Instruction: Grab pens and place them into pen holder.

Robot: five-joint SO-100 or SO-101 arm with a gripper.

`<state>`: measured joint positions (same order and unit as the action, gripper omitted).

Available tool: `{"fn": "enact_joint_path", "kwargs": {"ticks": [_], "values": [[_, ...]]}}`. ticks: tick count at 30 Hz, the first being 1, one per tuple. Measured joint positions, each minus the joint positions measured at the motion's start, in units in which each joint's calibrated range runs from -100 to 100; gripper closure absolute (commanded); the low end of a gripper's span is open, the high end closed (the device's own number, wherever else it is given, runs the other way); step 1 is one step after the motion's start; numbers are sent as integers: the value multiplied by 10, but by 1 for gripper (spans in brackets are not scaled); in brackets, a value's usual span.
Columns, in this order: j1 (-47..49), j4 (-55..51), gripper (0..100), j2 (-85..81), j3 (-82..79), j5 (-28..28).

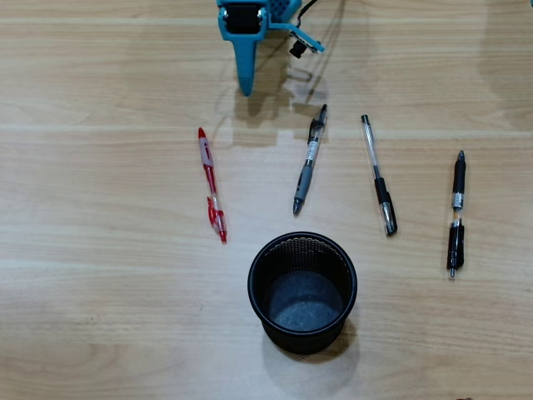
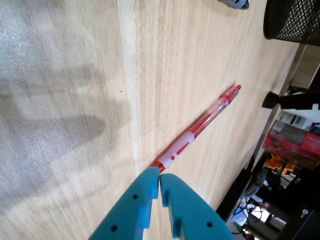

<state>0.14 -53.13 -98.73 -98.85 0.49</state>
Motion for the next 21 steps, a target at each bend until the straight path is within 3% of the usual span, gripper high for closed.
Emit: {"fn": "enact_joint_path", "kwargs": {"ticks": [21], "values": [[0,0,98,34,39,0]]}}
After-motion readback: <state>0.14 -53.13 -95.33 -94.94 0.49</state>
